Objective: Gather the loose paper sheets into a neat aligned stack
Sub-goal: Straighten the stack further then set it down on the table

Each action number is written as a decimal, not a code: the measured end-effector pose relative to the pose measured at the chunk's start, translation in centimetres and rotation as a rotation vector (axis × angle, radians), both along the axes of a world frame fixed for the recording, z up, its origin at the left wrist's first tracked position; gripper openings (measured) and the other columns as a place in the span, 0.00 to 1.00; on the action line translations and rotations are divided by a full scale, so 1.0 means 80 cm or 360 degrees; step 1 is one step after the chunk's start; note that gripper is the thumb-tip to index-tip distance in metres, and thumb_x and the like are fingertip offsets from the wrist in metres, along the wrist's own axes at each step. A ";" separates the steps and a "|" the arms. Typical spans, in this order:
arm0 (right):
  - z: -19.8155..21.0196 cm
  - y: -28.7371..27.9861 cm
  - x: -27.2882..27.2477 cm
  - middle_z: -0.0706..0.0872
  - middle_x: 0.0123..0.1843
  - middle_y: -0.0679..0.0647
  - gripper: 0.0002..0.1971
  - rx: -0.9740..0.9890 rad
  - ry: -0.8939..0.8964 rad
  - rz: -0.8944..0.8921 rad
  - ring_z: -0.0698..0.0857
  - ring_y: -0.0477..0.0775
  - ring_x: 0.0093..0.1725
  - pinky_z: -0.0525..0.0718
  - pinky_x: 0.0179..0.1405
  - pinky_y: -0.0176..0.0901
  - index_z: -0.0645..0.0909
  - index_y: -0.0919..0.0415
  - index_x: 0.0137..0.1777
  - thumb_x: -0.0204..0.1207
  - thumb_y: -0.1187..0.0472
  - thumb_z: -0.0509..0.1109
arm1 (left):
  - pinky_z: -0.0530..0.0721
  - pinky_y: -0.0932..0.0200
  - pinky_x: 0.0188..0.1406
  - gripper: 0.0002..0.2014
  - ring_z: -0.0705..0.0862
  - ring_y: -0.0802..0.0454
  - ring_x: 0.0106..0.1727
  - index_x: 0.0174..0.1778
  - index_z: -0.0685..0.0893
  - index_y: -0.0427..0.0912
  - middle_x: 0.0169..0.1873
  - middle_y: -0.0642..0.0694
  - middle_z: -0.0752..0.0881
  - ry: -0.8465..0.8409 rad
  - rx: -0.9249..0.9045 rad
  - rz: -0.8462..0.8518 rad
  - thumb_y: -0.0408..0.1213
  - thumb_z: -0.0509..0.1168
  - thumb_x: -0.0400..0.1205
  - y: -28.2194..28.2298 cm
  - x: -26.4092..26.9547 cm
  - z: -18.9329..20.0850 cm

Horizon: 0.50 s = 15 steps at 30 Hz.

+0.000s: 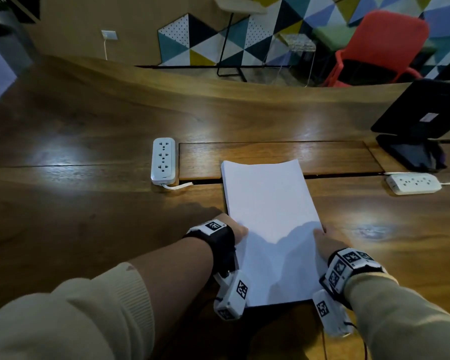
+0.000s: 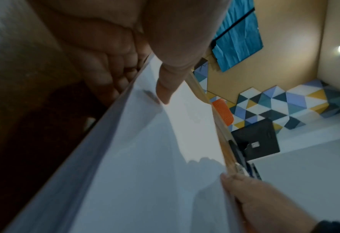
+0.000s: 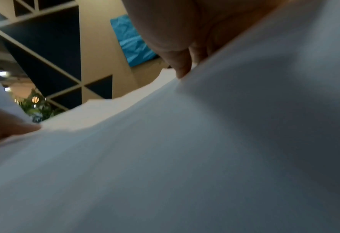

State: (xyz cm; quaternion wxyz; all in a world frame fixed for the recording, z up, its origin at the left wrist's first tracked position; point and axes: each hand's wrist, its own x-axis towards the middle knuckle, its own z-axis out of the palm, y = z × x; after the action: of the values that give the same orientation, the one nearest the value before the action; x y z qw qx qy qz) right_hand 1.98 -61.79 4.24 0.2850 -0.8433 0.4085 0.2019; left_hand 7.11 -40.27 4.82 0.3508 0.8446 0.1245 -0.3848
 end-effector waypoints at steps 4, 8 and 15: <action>0.008 -0.018 -0.018 0.83 0.61 0.62 0.18 -0.0004 -0.0016 0.0113 0.80 0.61 0.53 0.77 0.53 0.47 0.75 0.60 0.67 0.79 0.57 0.59 | 0.84 0.48 0.60 0.19 0.85 0.42 0.54 0.51 0.80 0.38 0.48 0.41 0.85 0.0083 -0.0176 0.0091 0.47 0.69 0.72 0.008 -0.014 0.005; 0.009 -0.026 -0.054 0.82 0.66 0.59 0.18 0.0001 -0.0050 0.0140 0.80 0.59 0.60 0.77 0.61 0.50 0.77 0.58 0.68 0.80 0.56 0.59 | 0.85 0.50 0.53 0.16 0.86 0.43 0.50 0.51 0.83 0.36 0.42 0.41 0.85 0.0113 -0.0116 -0.0087 0.44 0.66 0.73 0.020 -0.033 0.009; -0.050 -0.056 -0.084 0.86 0.60 0.58 0.16 0.0041 -0.0166 0.0297 0.83 0.58 0.53 0.82 0.57 0.53 0.79 0.43 0.58 0.75 0.52 0.54 | 0.68 0.66 0.26 0.16 0.69 0.56 0.26 0.24 0.68 0.42 0.25 0.48 0.71 -0.0051 0.0117 -0.0286 0.35 0.58 0.79 0.005 -0.050 0.021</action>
State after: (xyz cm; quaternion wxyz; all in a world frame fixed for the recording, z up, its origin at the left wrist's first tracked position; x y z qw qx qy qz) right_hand -4.78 -66.28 0.27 0.2968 -0.8833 0.3101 0.1887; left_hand 3.12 -39.85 6.50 0.2857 0.8707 0.0567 -0.3963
